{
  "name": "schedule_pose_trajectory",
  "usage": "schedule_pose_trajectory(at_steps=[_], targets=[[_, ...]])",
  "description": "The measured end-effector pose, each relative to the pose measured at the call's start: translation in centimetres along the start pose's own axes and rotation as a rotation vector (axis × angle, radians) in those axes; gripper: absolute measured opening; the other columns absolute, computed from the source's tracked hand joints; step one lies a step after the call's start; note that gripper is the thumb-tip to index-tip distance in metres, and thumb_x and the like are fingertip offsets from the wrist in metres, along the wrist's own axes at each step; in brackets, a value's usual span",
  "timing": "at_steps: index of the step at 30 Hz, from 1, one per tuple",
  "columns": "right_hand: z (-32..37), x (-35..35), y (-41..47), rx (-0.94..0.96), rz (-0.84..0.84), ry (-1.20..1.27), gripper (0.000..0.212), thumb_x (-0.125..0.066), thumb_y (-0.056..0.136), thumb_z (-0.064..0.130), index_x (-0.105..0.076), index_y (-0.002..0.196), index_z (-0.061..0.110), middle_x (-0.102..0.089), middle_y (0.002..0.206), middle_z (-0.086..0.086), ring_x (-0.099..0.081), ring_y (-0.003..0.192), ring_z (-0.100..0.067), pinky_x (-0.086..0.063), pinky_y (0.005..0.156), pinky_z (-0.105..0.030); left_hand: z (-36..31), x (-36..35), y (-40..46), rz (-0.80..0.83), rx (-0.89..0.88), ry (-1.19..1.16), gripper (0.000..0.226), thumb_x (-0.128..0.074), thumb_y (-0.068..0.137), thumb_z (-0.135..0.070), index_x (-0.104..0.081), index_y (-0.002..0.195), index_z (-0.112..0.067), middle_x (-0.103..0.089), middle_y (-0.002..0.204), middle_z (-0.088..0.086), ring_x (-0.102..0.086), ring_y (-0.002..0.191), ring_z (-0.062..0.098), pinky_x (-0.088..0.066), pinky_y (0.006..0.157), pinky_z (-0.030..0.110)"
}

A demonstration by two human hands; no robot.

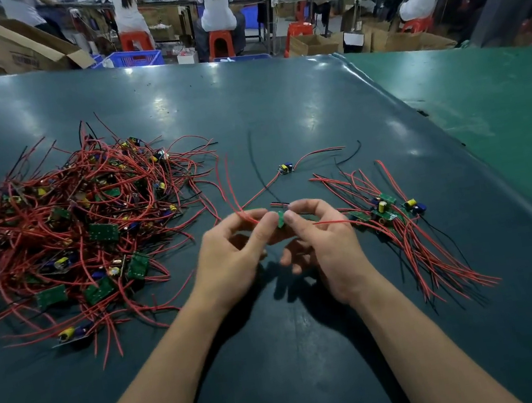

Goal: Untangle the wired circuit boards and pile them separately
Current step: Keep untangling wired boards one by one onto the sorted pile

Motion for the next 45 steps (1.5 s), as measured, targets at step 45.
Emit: schedule_pose_trajectory(at_steps=[45], targets=[[-0.4, 0.0, 1.6, -0.013, -0.030, 0.135, 0.012, -0.070, 0.081, 0.002, -0.075, 0.080, 0.012, -0.071, 0.074, -0.006, -0.055, 0.050, -0.009, -0.038, 0.040, -0.015, 0.6, 0.5, 0.9, 0.049, 0.016, -0.284, 0.016, -0.059, 0.091, 0.002, -0.061, 0.095, -0.013, -0.071, 0.074, 0.001, -0.053, 0.049, 0.011, -0.039, 0.039, 0.020]])
Point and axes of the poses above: each hand's wrist, its own y-axis towards the middle knuckle, its own x-axis out of the back of the hand, z = x × y, the point moved 10 cm from there along y, towards the middle knuckle
